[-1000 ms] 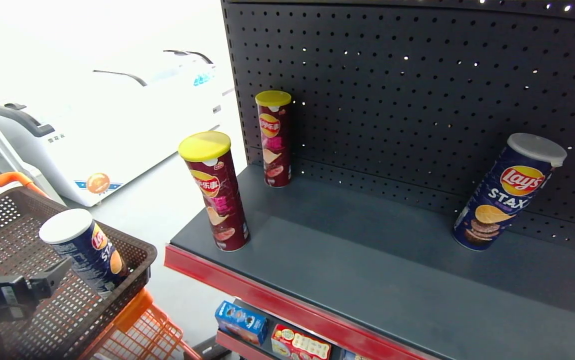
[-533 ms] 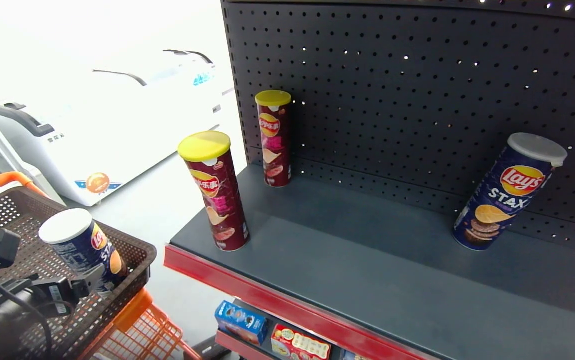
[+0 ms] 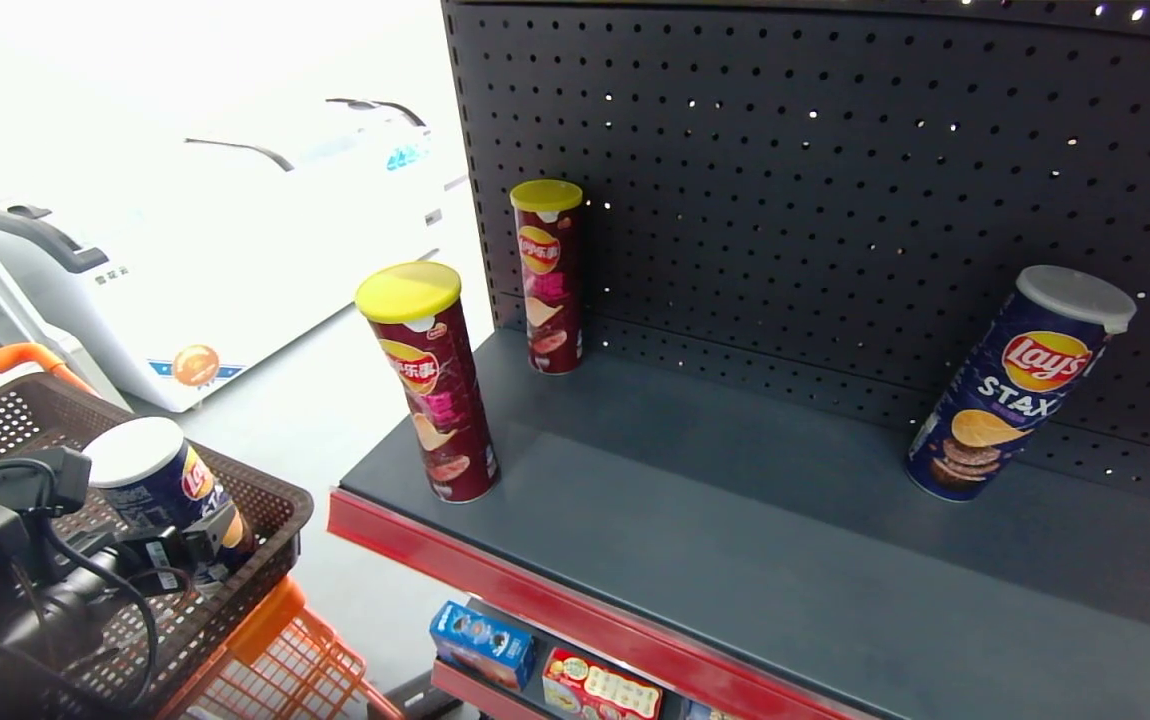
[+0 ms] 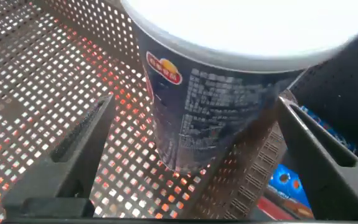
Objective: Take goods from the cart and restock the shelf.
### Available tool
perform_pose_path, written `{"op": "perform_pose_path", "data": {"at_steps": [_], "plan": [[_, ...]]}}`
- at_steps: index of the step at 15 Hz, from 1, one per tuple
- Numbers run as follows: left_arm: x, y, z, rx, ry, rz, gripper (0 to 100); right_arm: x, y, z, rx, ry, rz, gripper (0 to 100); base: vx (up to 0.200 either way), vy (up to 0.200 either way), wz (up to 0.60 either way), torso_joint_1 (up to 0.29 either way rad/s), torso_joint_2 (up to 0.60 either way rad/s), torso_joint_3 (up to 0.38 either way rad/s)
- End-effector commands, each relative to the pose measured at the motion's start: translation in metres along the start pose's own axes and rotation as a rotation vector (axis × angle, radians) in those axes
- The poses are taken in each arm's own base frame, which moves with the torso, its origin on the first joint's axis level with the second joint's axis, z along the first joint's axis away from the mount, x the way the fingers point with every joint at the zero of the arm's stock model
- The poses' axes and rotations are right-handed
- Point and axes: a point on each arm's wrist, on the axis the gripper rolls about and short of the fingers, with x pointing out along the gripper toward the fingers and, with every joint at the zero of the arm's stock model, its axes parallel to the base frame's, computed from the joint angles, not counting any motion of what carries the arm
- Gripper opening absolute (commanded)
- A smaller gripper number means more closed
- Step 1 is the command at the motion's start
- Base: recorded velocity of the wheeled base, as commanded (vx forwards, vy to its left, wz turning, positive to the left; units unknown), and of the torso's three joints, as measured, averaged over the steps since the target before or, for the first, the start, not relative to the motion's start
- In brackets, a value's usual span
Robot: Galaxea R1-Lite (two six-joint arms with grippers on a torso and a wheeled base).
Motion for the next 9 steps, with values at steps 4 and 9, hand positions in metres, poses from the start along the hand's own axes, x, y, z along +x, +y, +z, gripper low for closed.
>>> {"op": "perform_pose_path", "data": {"at_steps": [4, 9], "plan": [[0.03, 0.003, -0.007, 0.0, 0.006, 0.008, 100, 0.0, 0.0, 0.0, 0.0, 0.001, 0.001, 100, 0.0, 0.0, 0.0, 0.0, 0.0, 0.0], [0.046, 0.003, -0.001, 0.012, -0.044, 0.004, 0, 0.0, 0.0, 0.0, 0.0, 0.001, 0.001, 100, 0.0, 0.0, 0.0, 0.0, 0.0, 0.0]]}}
